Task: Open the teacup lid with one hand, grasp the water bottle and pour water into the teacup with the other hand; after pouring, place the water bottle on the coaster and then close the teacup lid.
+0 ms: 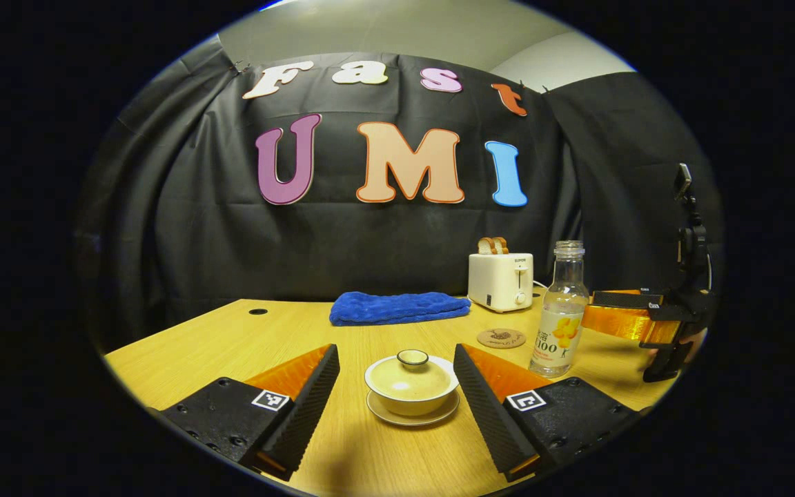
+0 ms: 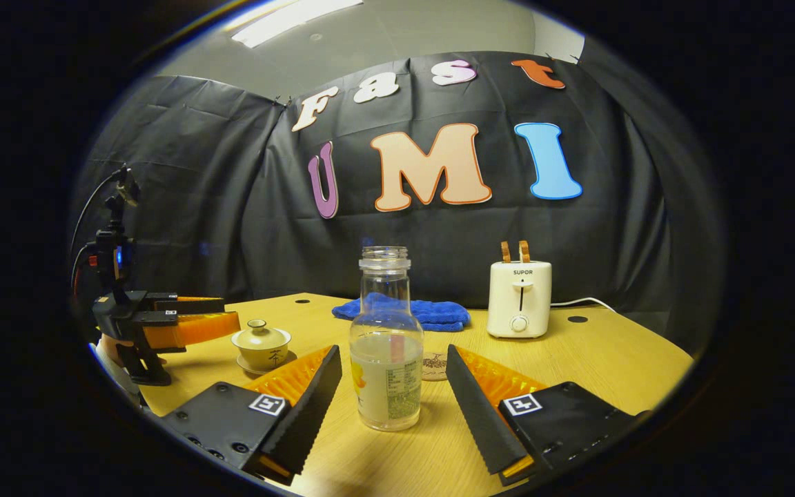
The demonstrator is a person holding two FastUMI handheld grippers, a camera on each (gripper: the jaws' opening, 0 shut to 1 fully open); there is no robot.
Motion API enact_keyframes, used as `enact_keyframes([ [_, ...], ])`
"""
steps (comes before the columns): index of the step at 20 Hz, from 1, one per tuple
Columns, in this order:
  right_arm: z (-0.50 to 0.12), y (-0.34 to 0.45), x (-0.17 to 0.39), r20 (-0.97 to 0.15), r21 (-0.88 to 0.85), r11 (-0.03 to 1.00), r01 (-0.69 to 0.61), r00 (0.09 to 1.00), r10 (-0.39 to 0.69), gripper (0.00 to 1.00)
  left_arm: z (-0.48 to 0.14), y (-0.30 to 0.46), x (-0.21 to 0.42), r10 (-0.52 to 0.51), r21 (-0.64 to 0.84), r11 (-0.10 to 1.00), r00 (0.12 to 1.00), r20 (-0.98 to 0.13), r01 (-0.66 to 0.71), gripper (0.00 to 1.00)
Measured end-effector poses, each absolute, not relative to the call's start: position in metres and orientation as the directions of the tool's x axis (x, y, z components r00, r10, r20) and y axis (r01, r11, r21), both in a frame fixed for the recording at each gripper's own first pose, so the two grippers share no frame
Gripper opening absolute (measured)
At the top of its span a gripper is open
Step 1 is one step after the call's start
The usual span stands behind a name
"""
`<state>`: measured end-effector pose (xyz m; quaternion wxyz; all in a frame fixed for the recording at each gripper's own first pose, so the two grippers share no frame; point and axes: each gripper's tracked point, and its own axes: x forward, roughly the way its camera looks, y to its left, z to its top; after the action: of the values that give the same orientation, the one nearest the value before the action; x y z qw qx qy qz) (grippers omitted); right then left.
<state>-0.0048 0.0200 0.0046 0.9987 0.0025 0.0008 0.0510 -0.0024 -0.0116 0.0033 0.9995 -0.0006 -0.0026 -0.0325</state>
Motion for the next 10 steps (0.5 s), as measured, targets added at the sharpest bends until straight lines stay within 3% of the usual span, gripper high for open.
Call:
enact_keyframes([
  [10, 0.006, 0.022, -0.008, -0.005, 0.007, 0.993, -0.119, 0.993, 0.119, 0.95, -0.002, -0.018, 0.019, -0.097, -0.003, 0.995, 0.995, -0.023, 0.097, 0.97],
])
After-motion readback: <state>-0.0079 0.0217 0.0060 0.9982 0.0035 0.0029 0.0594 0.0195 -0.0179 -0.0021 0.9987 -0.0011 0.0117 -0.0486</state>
